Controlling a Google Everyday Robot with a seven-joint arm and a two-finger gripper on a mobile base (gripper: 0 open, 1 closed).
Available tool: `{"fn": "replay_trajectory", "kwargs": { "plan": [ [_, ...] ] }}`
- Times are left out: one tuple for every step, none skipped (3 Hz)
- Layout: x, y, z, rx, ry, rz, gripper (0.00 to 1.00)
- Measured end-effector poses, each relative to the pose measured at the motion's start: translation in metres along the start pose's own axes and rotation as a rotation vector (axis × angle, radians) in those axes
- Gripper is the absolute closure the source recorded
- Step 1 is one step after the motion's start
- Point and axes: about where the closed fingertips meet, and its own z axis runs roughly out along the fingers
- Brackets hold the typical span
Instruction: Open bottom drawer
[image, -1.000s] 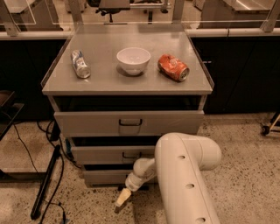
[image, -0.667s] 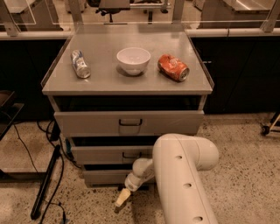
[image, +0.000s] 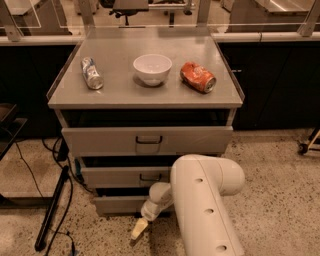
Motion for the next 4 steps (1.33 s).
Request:
{"fn": "replay_trajectory", "kwargs": {
  "plan": [
    [0.017, 0.034, -0.010, -0.100, -0.024, 0.028, 0.00],
    [0.037, 0.057, -0.027, -0.158, -0.049, 0.065, 0.00],
    [0.058, 0.073, -0.038, -0.202, -0.059, 0.117, 0.00],
    [0.057, 0.074, -0.031, -0.207, -0.045, 0.109, 0.00]
  ]
}}
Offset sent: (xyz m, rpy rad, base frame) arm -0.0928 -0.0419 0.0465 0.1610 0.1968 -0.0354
